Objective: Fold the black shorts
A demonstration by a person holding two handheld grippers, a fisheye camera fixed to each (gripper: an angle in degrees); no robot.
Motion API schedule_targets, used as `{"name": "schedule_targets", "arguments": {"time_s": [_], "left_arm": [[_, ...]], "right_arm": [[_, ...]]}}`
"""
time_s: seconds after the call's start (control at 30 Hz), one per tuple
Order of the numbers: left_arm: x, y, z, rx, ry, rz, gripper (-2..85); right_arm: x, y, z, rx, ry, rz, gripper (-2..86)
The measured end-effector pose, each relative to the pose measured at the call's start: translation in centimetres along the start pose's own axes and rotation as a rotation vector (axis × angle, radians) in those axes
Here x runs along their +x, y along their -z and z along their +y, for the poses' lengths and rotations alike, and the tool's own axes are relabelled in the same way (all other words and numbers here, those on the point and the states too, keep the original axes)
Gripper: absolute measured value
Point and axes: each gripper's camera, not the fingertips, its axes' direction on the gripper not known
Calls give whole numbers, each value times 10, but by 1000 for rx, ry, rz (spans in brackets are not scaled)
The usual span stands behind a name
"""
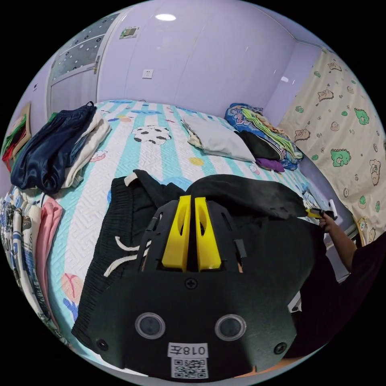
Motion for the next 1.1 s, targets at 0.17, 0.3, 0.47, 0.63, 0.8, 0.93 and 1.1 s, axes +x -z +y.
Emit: {"name": "schedule_targets", "arguments": {"time_s": [0.17, 0.3, 0.47, 0.63, 0.8, 0.93, 1.1], "left_arm": [[3, -2, 6, 22, 3, 20, -9], [2, -7, 9, 32, 25, 32, -9], [8, -10, 5, 36, 14, 38, -9], [10, -18, 8, 42, 56, 50, -9], [21, -24, 7, 40, 90, 49, -9], [29, -31, 9, 24, 111, 31, -9], [40, -38, 14, 40, 161, 28, -9]], "right_arm": [[37, 5, -6, 10, -110, -120, 104], [52, 1, -21, -18, -152, -104, 97], [68, 7, -34, -66, -147, -105, 90], [52, 23, -44, 39, 41, 6, 54], [32, 30, -48, -94, 272, 157, 70], [53, 52, -15, -209, 316, 128, 118], [80, 54, 39, -293, 317, 109, 120]]}}
